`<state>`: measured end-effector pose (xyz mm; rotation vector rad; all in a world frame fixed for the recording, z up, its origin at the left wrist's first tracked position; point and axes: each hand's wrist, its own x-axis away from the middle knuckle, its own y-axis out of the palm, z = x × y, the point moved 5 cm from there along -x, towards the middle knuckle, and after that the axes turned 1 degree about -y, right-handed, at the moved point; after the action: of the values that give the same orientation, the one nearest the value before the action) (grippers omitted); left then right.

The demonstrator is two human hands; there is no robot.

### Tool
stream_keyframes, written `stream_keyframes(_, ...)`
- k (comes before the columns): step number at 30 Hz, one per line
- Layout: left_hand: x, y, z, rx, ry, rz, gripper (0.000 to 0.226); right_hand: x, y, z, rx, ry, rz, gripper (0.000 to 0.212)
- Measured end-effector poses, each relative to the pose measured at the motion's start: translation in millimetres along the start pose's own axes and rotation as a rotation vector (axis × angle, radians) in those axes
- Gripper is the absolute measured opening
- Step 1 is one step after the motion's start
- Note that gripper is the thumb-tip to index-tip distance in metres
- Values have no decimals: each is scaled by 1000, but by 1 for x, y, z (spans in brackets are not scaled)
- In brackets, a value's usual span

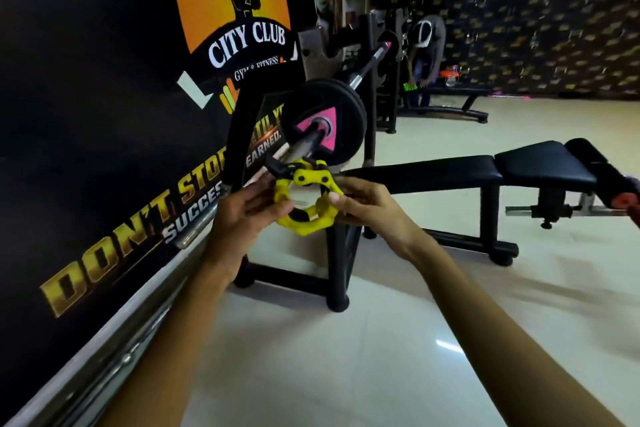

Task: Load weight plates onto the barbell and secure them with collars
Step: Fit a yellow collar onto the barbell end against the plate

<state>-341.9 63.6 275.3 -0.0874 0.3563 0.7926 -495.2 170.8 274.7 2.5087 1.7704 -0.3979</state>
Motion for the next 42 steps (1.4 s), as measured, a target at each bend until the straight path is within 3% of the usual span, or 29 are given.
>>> stream_keyframes(5,9,-50,-11,99,-30,63,34,-6,52,4,53,-18,85,27)
stream_keyframes(11,-22,-88,-36,173,-86,73,35,-29,95,25,3,-39,346,30)
stream_keyframes(17,-48,-95,-55,229,-83,-74,29,-23,123,43,-75,-141,566,25)
stream_keyframes(21,-61,-88,-71,293,-85,-121,33,-26,119,50,-63,-131,638,29)
stream_keyframes(32,-88,-79,-93,383,-149,-209,32,-64,89,67,-104,11,634,28)
stream_keyframes(37,-127,-71,-111,412,-256,-124,24,-98,61,68,-81,148,643,34)
stream_keyframes(42,-181,-57,-134,376,-388,-72,33,-138,27,73,-106,147,827,41)
